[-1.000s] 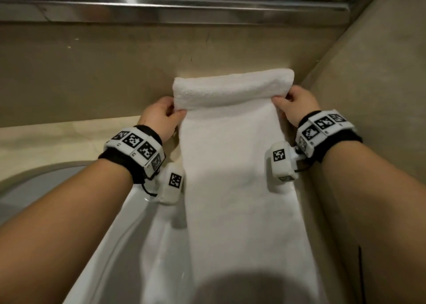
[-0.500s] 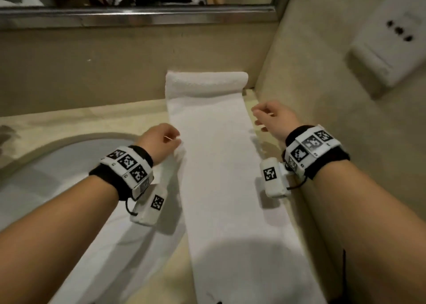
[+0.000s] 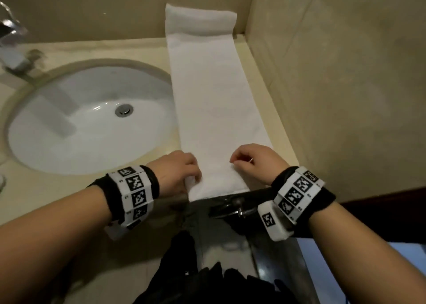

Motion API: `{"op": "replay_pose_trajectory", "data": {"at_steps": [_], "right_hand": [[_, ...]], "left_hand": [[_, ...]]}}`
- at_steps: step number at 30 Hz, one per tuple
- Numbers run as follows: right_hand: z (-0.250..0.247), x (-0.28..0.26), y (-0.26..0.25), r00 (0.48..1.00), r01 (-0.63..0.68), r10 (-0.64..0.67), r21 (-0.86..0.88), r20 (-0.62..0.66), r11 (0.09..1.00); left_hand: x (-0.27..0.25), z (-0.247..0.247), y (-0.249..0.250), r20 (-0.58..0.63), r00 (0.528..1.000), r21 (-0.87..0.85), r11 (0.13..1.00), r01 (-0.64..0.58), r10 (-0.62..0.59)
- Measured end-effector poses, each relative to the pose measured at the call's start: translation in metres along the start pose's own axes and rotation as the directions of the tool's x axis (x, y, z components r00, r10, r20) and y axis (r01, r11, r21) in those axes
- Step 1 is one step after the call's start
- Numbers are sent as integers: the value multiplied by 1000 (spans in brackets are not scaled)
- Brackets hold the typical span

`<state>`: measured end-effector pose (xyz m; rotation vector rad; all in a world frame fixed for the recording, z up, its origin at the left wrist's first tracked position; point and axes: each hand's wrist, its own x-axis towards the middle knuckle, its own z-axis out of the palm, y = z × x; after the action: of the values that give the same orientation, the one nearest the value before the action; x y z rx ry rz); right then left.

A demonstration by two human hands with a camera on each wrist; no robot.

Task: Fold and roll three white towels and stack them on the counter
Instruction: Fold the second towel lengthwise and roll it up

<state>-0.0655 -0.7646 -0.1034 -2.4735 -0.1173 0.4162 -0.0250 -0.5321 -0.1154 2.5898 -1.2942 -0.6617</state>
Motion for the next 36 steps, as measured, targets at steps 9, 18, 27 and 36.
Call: {"op": "replay_pose_trajectory", "data": {"at_steps": [9,18,27,36], "right_hand": [[28,-8,4,988,144,-132,-182,78,973],[22,13,0,1000,18,-16,-169,18,985],[-4,0,21,995,-5,44,-403,89,915],[1,4,39,963,-244,205,-243,-172,939]], "left_hand": [[13,5,-1,-116,970,-251,951,179,-213],[13,-17,12,-55,959,-289,924,251,-278],[8,-7,6,-101,888,-371,845,384,-448],[2,4,-2,-282,829,-229,873,430,-482]]}}
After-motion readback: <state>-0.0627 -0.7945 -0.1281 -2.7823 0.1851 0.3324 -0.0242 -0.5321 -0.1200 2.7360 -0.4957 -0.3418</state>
